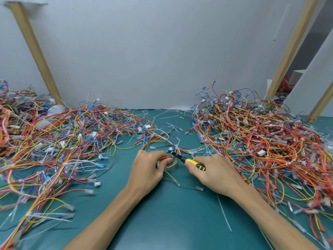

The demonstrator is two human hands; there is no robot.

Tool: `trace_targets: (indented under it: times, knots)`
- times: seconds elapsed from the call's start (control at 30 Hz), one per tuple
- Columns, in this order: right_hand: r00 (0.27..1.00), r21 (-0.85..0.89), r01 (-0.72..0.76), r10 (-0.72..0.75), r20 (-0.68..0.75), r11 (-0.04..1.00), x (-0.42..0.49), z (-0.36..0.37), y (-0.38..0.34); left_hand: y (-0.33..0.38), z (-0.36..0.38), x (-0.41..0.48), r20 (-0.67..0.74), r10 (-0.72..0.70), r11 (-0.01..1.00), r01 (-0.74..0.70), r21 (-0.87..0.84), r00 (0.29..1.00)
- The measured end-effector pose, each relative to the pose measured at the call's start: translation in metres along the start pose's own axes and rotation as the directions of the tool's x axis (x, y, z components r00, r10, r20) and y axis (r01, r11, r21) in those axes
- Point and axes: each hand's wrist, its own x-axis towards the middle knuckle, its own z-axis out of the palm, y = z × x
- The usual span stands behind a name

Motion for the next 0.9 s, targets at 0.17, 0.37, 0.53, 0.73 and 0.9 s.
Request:
trace_targets:
  times: [0.17,0.37,0.53,0.73,0.9]
  knots:
    - [0.998,0.074,0.027,-0.031,0.055,0.997,0.001,-0.002,0.008,0.001,-0.001,0.000,0.003,0.044,0.999,-0.044,-0.012,0.999]
    - [0.992,0.064,0.088,-0.093,0.080,0.994,0.000,-0.003,0.011,-0.002,0.000,-0.001,-0.009,0.047,0.999,-0.047,0.011,0.999]
    - [0.996,0.064,0.080,-0.082,0.041,0.995,0.000,-0.001,0.011,-0.002,0.000,-0.001,-0.021,0.047,0.999,-0.047,0.009,0.999]
    - [1.000,-0.003,0.022,-0.022,0.004,1.000,0.000,-0.002,0.004,-0.003,0.002,-0.002,-0.029,0.043,0.999,-0.043,0.009,0.999]
    - [1.000,-0.039,0.008,-0.009,-0.021,0.999,-0.001,-0.002,0.000,-0.004,0.002,-0.001,-0.023,0.037,0.999,-0.037,0.011,0.999]
